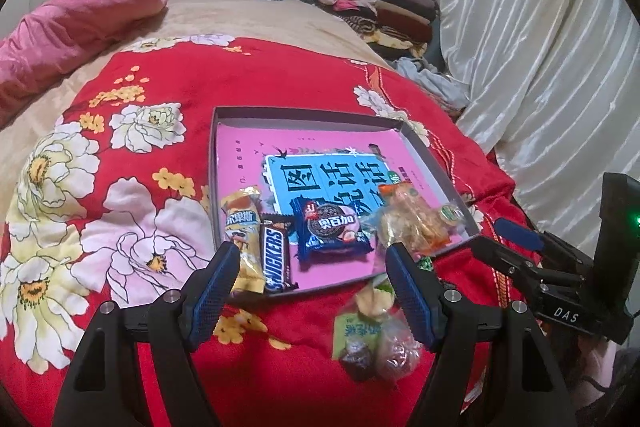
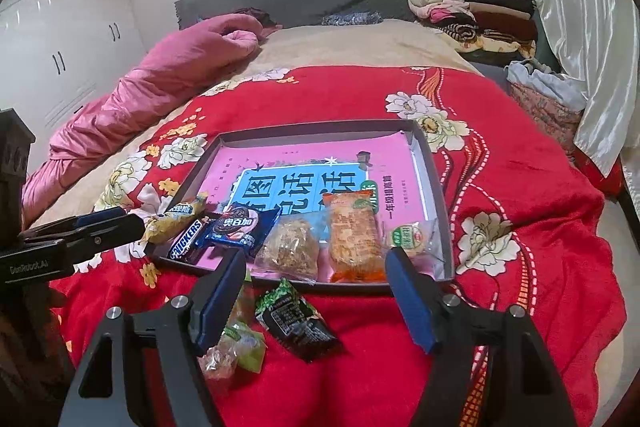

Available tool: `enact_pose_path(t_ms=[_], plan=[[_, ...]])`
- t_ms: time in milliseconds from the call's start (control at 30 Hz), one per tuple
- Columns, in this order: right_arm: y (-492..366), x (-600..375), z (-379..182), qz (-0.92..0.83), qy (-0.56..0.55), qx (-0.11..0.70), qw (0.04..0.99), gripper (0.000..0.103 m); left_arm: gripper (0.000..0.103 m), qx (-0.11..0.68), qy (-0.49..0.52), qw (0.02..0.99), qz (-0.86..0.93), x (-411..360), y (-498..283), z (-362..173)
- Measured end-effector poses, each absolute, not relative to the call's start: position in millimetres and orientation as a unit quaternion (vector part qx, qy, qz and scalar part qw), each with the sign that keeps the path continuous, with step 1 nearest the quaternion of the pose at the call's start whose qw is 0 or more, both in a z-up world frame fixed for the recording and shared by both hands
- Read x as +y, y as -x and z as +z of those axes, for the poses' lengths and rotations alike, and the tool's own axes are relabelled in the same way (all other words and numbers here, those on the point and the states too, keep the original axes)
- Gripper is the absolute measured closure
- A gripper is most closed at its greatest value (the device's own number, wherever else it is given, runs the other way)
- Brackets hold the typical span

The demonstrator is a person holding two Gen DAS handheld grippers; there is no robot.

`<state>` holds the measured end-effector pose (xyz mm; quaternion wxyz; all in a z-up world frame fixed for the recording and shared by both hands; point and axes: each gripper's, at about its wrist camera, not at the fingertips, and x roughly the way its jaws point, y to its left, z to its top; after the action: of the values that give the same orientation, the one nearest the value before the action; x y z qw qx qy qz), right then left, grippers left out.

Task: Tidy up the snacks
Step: 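Withdraw both grippers from the tray toward the green packet and candy bags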

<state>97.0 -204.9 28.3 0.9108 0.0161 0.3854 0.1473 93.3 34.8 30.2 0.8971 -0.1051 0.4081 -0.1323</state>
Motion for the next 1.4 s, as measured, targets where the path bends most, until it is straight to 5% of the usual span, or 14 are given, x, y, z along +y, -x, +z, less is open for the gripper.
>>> enact_pose_path(t_ms=[1400], plan=[[-79, -223, 12, 0.157, -0.001, 0.408, 0.899, 0.031, 0.026, 0.468, -0.011, 0.863, -0.189, -44, -49, -6]])
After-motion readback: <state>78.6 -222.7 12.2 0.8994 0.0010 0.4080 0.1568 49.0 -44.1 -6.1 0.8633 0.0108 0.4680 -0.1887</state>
